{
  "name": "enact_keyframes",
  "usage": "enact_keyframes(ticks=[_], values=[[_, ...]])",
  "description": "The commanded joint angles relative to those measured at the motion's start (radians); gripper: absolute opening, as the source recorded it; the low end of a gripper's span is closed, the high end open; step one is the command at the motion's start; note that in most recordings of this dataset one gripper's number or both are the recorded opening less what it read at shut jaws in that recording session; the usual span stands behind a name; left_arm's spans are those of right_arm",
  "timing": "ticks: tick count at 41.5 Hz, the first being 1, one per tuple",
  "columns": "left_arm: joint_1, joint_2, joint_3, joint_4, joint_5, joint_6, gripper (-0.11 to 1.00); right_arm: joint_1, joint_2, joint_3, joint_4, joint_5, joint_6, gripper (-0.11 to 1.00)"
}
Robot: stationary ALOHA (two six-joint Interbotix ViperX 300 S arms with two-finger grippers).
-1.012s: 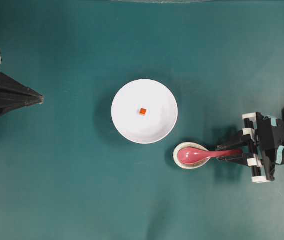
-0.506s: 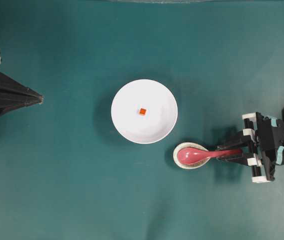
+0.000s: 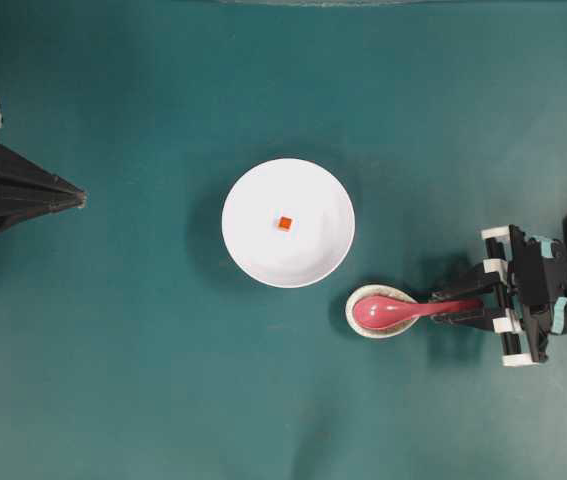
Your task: Grip the spoon and scoop the red block from the bowl with right arm.
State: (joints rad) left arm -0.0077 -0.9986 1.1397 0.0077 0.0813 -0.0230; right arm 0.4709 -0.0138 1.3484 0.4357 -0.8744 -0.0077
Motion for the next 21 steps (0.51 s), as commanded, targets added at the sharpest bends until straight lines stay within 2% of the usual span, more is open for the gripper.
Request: enact_keyframes(ticks=[1, 15, 21], values=[[-0.003, 0.009, -0.031, 0.002, -0.005, 0.0, 0.0, 0.003, -0.006, -0.009, -0.002, -0.006, -0.002, 0.31], [-0.003, 0.009, -0.031, 0.002, -0.005, 0.0, 0.0, 0.003, -0.006, -0.011, -0.002, -0.005, -0.005, 0.3], [-0.003, 0.009, -0.031, 0.002, -0.005, -0.002, 0.0, 0.003, -0.006, -0.011, -0.002, -0.005, -0.006, 0.25]])
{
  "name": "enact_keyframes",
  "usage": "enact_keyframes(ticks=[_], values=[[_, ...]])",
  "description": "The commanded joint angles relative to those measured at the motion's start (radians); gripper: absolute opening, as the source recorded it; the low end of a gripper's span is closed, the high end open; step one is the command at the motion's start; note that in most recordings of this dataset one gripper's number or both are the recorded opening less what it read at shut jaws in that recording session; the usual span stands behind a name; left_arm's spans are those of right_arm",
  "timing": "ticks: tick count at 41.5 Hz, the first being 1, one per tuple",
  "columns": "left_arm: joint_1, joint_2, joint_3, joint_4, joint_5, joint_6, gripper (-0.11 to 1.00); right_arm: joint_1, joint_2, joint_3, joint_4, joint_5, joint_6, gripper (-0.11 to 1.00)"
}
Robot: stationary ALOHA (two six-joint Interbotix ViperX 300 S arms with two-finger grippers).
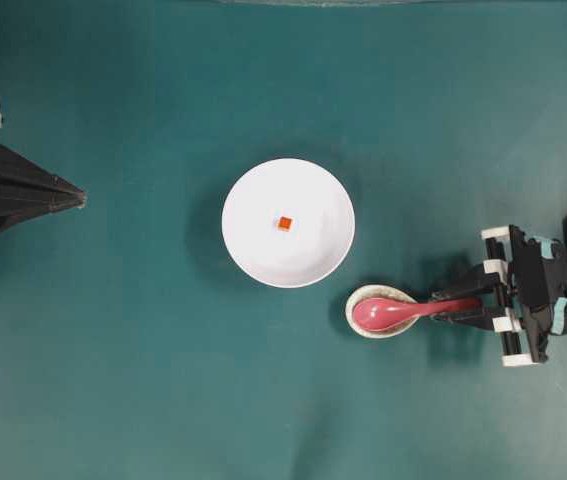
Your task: Grip the spoon and scoop the red block from the bowl with right arm.
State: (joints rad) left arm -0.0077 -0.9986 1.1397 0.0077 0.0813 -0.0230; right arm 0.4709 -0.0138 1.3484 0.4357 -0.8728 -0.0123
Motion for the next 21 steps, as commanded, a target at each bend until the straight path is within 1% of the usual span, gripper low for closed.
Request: enact_keyframes(ticks=[1, 10, 16, 21], values=[[-0.003, 0.009, -0.031, 0.002, -0.006, -0.002, 0.0, 0.003, -0.006, -0.009, -0.002, -0.008, -0.002, 0.24], [-0.002, 0.009, -0.031, 0.002, -0.005, -0.002, 0.0, 0.003, -0.021, -0.011, -0.002, -0.006, -0.002, 0.24], [-0.003, 0.009, -0.031, 0.0, -0.005, -0.002, 0.0, 0.003, -0.086, -0.011, 0.002, 0.011, -0.002, 0.24], [-0.003, 0.008, -0.031, 0.002, -0.006, -0.002, 0.0, -0.002, -0.156, -0.017, 0.003, 0.063, -0.002, 0.24]])
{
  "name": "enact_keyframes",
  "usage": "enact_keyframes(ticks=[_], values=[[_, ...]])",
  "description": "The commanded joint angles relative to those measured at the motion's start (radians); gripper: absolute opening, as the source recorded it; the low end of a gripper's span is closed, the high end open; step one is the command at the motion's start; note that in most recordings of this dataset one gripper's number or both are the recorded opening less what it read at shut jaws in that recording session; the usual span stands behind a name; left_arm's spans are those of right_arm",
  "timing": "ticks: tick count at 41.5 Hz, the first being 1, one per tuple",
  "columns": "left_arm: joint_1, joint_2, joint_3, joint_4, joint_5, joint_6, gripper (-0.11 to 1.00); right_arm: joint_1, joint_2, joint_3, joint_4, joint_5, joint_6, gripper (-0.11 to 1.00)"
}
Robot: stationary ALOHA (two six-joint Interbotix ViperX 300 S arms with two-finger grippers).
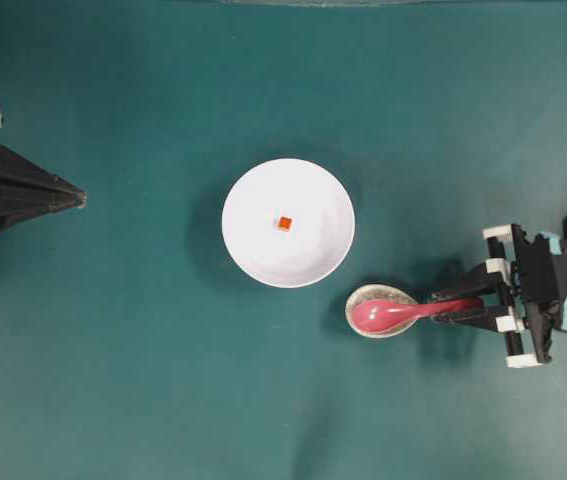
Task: Grip the spoon and scoop the red block from the bowl with right arm.
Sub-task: 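Lift the pink spoon out of the spoon rest with the right gripper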
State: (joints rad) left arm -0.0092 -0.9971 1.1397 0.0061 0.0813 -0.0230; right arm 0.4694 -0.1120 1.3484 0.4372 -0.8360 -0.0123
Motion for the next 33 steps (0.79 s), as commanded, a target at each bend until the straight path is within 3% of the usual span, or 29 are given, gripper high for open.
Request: enact_keyframes(ticks=[1, 13, 25, 33], values=[[-0.002, 0.006, -0.031, 0.003, -0.005, -0.002, 0.0, -0.002, -0.081, -0.02, 0.002, 0.046, -0.002, 0.24], [-0.002, 0.002, -0.032, 0.003, -0.012, -0.002, 0.0, -0.074, -0.31, -0.087, 0.002, 0.342, -0.008, 0.24], [-0.002, -0.002, -0.043, 0.002, -0.014, -0.002, 0.0, -0.278, -0.505, -0.238, -0.005, 0.765, -0.051, 0.24], [-0.002, -0.002, -0.046, 0.002, -0.011, -0.02, 0.0, -0.417, -0.535, -0.356, -0.009, 1.045, -0.06, 0.24]])
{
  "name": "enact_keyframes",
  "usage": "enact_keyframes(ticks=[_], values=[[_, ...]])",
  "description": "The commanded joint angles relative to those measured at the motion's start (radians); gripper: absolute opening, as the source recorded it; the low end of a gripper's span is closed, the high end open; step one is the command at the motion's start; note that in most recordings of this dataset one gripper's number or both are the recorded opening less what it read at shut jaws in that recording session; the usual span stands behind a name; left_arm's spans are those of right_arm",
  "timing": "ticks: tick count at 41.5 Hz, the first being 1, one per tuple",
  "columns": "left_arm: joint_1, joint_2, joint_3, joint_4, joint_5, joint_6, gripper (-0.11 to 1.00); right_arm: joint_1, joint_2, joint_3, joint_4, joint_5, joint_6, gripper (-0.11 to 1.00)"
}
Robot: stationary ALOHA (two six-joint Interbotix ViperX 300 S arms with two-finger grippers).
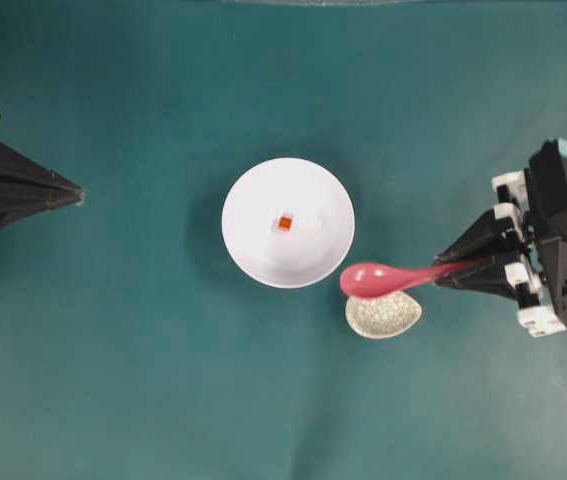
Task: Grip the spoon and scoop the red block from the bowl with right arm.
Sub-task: 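Lift the pink spoon out of the spoon rest with the right gripper, then lower the spoon bowl into the white bowl beside the red cube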
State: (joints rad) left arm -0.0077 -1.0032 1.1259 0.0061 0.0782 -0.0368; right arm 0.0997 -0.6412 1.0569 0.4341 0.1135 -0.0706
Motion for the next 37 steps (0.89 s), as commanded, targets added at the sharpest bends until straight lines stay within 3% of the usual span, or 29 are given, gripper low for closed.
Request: enact_keyframes(ticks=[1, 7, 13, 29, 37], values=[[-0.003, 0.005, -0.032, 0.002, -0.006, -0.009, 0.0, -0.069, -0.005, -0.081, -0.009, 0.137, -0.002, 0.24], [-0.003, 0.005, -0.032, 0.002, -0.003, -0.015, 0.0, -0.158, 0.02, -0.158, -0.051, 0.29, -0.002, 0.24], [-0.003, 0.006, -0.031, 0.002, -0.002, -0.015, 0.0, -0.198, 0.074, -0.238, -0.086, 0.379, 0.005, 0.24], [-0.003, 0.015, -0.028, 0.003, 0.015, -0.008, 0.0, -0.212, 0.334, -0.503, -0.095, 0.666, 0.008, 0.24], [-0.003, 0.018, -0.026, 0.003, 0.025, -0.002, 0.0, -0.215, 0.446, -0.62, -0.141, 0.742, 0.008, 0.24]])
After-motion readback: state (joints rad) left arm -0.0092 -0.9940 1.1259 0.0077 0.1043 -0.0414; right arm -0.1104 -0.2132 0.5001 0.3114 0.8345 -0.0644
